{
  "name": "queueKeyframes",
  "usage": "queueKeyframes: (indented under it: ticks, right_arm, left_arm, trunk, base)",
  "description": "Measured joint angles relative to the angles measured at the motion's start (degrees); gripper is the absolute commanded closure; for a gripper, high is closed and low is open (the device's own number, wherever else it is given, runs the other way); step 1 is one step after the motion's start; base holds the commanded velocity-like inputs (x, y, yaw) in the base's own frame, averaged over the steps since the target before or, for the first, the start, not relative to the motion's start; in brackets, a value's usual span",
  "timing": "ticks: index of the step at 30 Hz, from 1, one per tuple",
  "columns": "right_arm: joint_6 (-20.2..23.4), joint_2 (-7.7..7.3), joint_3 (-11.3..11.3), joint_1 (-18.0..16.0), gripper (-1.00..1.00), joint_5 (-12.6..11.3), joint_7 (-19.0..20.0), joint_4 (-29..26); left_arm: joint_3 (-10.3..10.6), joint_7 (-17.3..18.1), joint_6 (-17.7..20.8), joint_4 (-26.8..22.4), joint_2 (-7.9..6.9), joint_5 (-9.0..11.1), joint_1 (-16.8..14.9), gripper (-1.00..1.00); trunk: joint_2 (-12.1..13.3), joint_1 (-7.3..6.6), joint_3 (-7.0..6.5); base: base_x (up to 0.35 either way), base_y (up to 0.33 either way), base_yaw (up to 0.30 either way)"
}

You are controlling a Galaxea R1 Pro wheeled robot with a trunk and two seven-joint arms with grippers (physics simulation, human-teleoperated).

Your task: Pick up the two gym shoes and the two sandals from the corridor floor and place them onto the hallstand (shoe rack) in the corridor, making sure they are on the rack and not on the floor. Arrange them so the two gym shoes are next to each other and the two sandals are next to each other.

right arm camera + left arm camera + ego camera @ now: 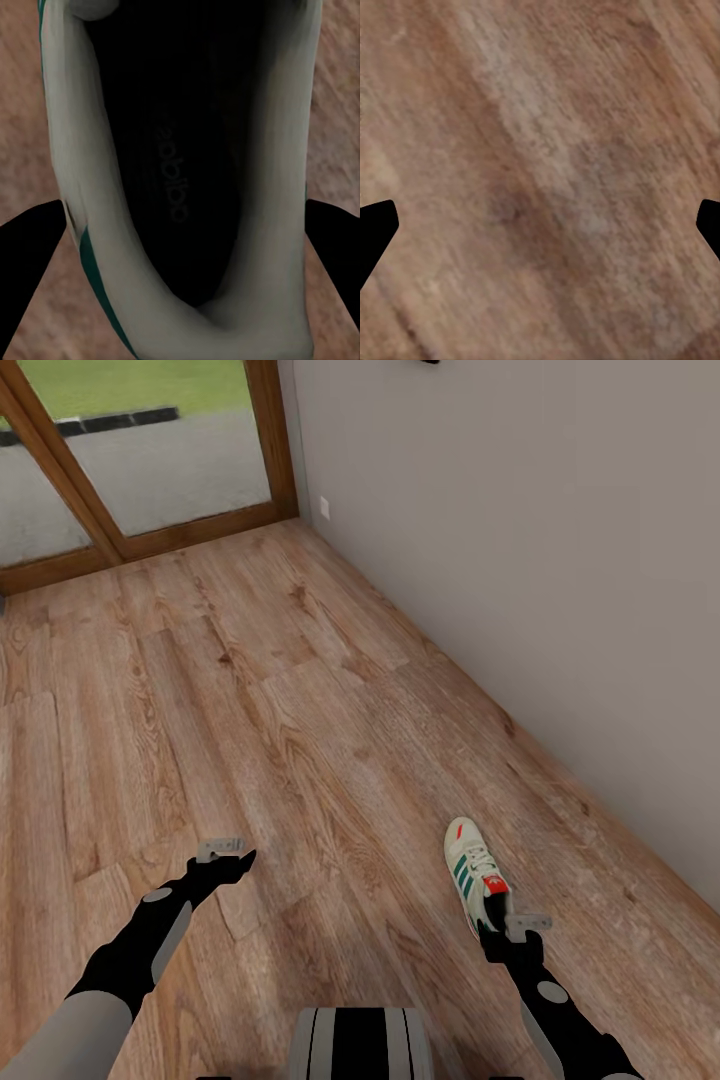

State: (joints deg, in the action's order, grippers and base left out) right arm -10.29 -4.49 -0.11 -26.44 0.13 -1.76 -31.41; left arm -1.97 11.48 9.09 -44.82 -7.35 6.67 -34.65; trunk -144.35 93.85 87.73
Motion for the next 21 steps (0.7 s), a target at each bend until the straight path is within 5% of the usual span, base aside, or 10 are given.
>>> queueKeyframes:
  ticks: [11, 21]
  right_arm:
    - [0.0, 0.0, 0.02, -0.01, 1.0, 0.02, -0.04, 0.03]
    - [-0.02, 0.0, 0.12, 0.0, 1.0, 0.04, 0.11, 0.17]
  left_arm:
    - [-0.15, -0.05, -0.03, -0.19, -0.05, 0.03, 0.12, -1.0]
    - [-0.4, -0.13, -0.08, -0.19, -0.21, -0.09, 1.53, -1.0]
  trunk:
    - [0.0, 0.0, 0.0]
    - [0.13, -0.26, -2.21]
  base:
    - [0.0, 0.0, 0.0]
    - [0.0, 0.0, 0.0]
